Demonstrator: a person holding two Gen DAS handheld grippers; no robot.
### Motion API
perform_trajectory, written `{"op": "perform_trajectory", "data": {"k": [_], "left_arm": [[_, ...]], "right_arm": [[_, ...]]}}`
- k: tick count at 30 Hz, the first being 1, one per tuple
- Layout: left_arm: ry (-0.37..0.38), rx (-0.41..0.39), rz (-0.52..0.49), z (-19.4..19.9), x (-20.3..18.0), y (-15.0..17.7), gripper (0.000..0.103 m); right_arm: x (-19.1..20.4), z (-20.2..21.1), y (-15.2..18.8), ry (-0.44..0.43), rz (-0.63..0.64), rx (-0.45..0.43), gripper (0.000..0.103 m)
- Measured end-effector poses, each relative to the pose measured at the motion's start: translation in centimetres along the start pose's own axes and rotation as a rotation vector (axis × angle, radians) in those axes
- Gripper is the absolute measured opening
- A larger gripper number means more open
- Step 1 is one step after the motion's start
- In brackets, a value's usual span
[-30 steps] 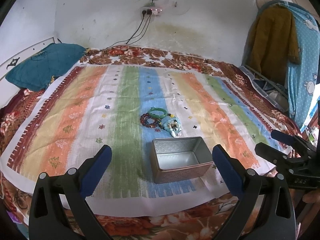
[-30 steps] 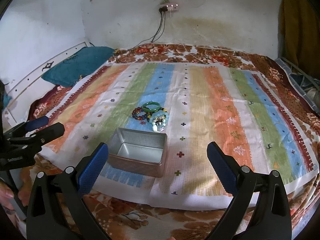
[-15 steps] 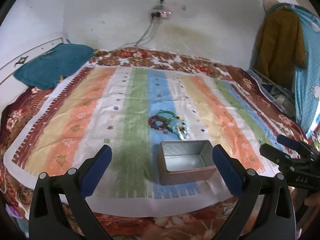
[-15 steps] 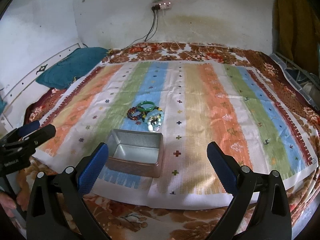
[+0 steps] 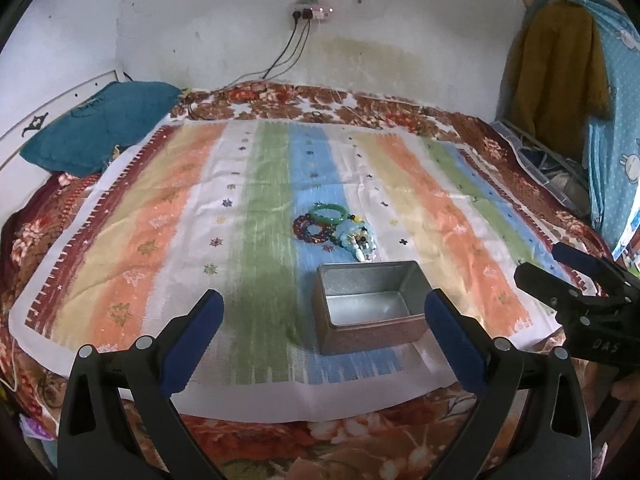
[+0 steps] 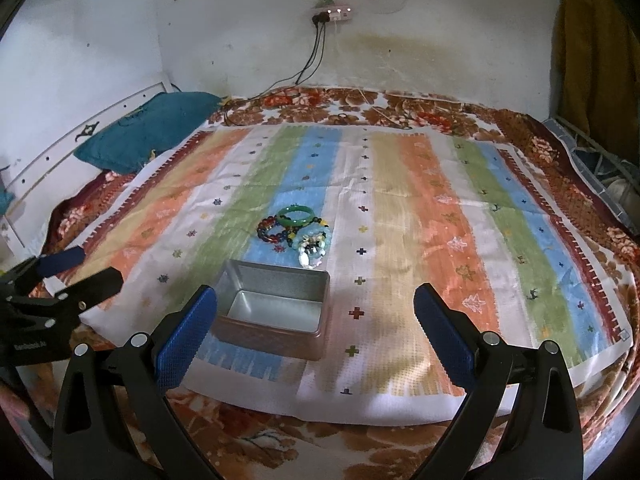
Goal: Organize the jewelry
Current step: 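Move both tools toward the bracelet pile beside the silver tin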
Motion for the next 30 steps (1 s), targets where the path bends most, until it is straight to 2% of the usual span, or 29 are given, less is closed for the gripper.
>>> {"op": "perform_trajectory", "data": {"k": [8, 17, 26, 30], "left_arm": [[0.032, 0.050, 0.046, -1.6, 0.3, 0.1, 0.098], [0.019, 0.046, 0.002, -2.9, -0.5, -1.0, 0.098], [0.024, 0.056, -0.037, -4.4, -0.4, -2.5, 0.098], [0.028, 0.004, -0.038, -4.6, -0.1, -3.2, 0.098]], "right_arm": [[-0.4, -0.9, -0.4, -0.006, -0.052, 0.020, 0.100], [-0.1, -1.8, -1.2, -0.010, -0.054, 0.019, 0.100], [-1.3, -3.7, -1.7, 0.011, -0.103, 0.076, 0.100], [-1.3, -4.4, -2.1, 0.016, -0.099, 0.084, 0.100]]}}
Point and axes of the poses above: each gripper's, at about its wrist camera, not at the fingertips, and z roughly against the way its jaws point, x to its left, y to its underside, the point moved 6 cm from there along -z, roughly the way its jaws point, and after that the axes turned 11 degrees about y, right-handed, at the moved point
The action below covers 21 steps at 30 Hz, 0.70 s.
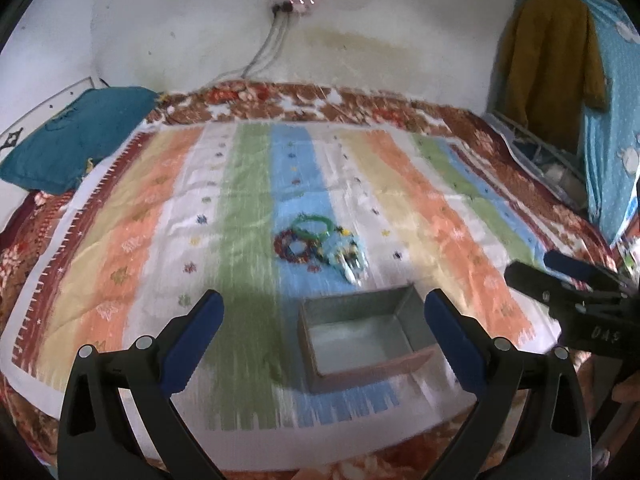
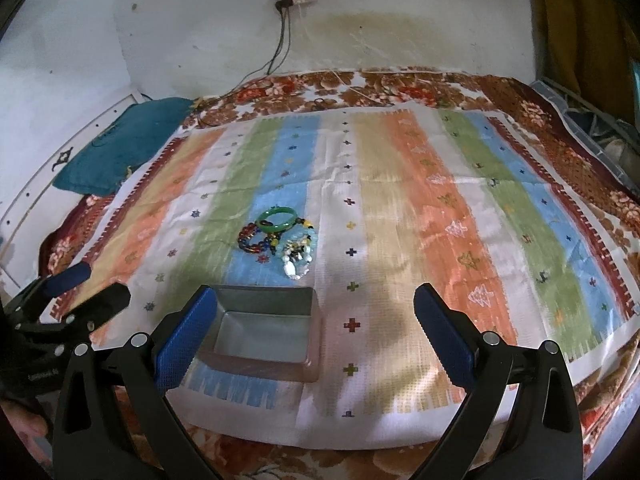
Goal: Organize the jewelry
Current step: 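Move both tools toward the bracelet pile beside the silver tin, then lower both open tools over the bracelet pile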
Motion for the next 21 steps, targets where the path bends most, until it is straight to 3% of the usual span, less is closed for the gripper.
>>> {"op": "perform_trajectory", "data": {"k": [5, 10, 14, 21], "left_arm": [[-0.012, 0.044, -0.017, -1.4, 0.2, -0.2, 0.098], [-0.071, 0.102, 0.004, -3.1, 1.7, 0.0, 0.098], [-0.047, 0.122, 0.007, -4.2, 2.4, -0.1, 0.098], [-0.087, 0.091, 0.005, -5.2, 3.6, -0.9, 0.098]], "right_arm": [[0.2, -0.9, -0.6, -0.001, 0.012, 0.002, 0.100], [0.0, -2.0, -1.2, 0.002, 0.008, 0.011, 0.100], [0.2, -3.0, -1.5, 0.008, 0.023, 0.022, 0.100], [0.8, -4.9, -1.7, 0.028, 0.056, 0.045, 0.100]]}}
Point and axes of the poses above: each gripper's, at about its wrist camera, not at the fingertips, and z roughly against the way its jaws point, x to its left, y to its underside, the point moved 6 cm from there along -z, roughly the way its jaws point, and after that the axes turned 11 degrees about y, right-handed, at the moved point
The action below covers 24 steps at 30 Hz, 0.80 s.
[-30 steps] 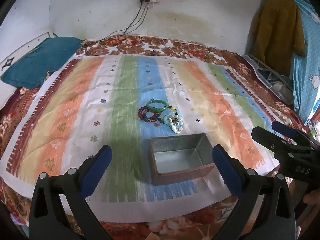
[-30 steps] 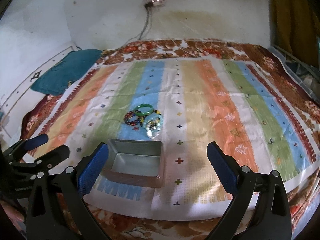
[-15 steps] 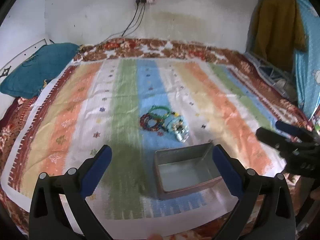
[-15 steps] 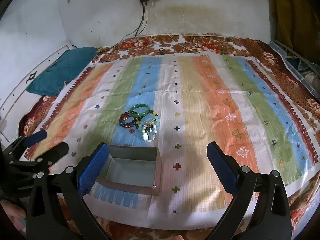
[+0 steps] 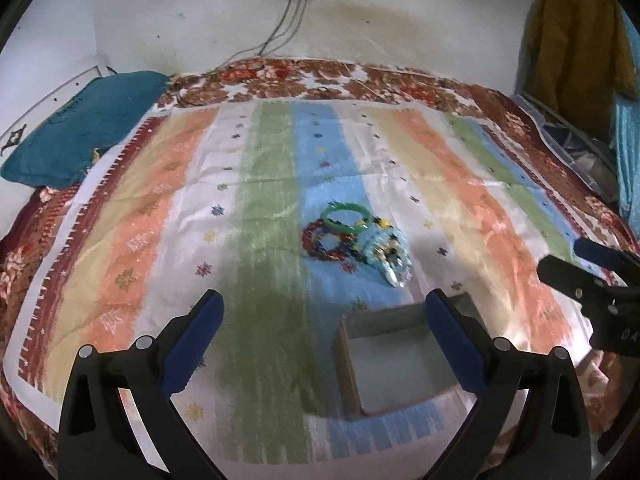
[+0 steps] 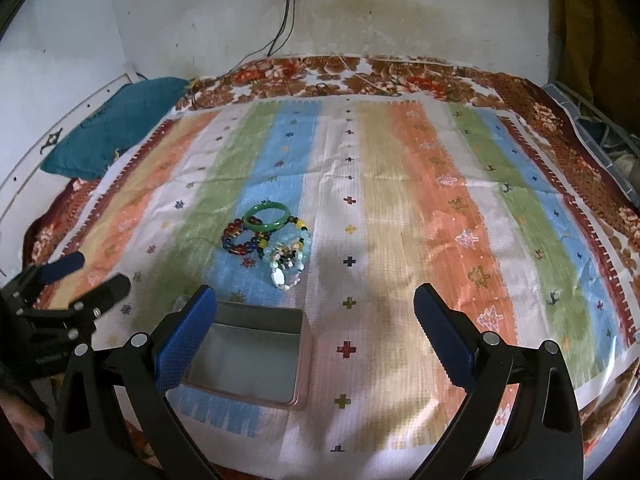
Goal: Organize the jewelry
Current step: 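Lower both open tools over the bracelet pile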
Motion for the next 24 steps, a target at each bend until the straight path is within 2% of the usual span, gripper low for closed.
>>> {"op": "perform_trajectory", "data": {"k": [4, 8, 14, 18, 24], "left_arm": [[0.010, 0.032, 0.022, -1.2, 0.8, -0.7, 0.098], [-0.015, 0.033, -0.022, -2.1, 0.7, -1.3, 0.098], [-0.047, 0.054, -0.001, -3.6, 1.8, -2.1, 0.098], [-0.023, 0.068, 0.032, -4.5, 2.5, -2.4, 0.098], [-0.037, 0.067, 0.020, -5.5, 2.6, -3.2, 0.098]], "right_arm": [[0.1, -0.7, -0.5, 0.005, 0.007, 0.007, 0.100], [0.3, -1.2, -1.3, 0.000, 0.009, 0.001, 0.100], [0.3, -2.3, -2.2, -0.012, -0.004, 0.009, 0.100], [0.2, -3.0, -2.8, -0.007, -0.007, 0.016, 0.100], [0.3, -4.1, -3.2, 0.004, 0.002, 0.039, 0.100]]}}
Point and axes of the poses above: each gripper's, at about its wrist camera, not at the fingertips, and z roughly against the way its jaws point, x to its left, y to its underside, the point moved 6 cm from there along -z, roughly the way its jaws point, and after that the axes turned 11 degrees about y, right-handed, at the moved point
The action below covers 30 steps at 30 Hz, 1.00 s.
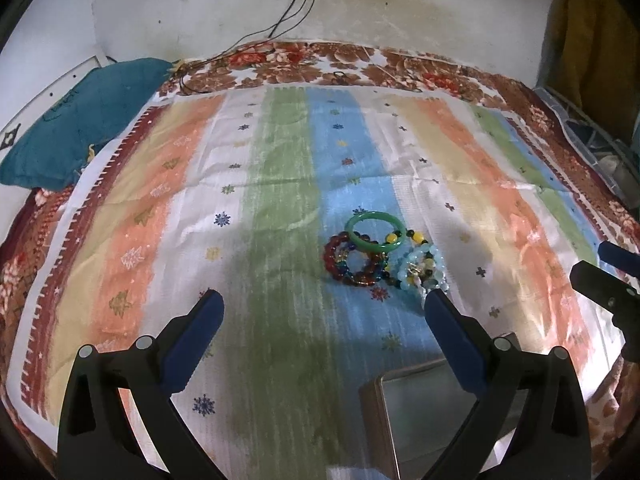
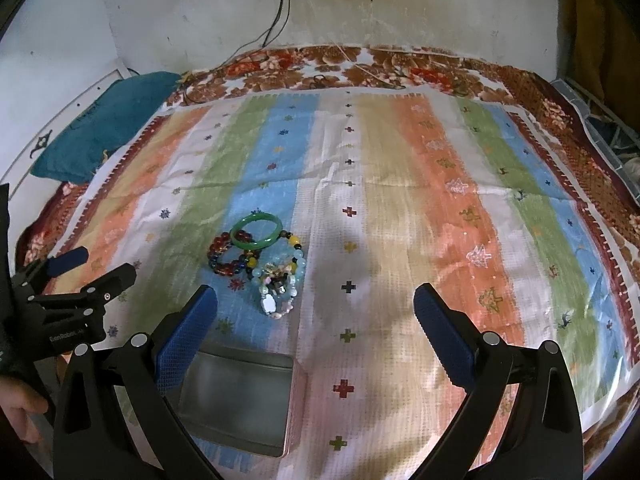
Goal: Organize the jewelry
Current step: 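Lower both open tools over the bracelet pile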
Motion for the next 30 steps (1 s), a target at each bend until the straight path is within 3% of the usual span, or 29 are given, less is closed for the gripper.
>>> {"op": "perform_trajectory", "data": {"k": [7, 30], "left_arm": [[0.036, 0.041, 0.035, -1.9, 0.7, -0.4, 0.098], [0.040, 0.144, 0.098, -7.1, 2.6, -1.3, 0.097]], "right_arm": [[0.5, -1.9, -0.5, -0.014, 0.015, 0.047, 0.100], [1.8, -7.7, -0.8, -0.048, 0.028, 0.200, 0.100]]}}
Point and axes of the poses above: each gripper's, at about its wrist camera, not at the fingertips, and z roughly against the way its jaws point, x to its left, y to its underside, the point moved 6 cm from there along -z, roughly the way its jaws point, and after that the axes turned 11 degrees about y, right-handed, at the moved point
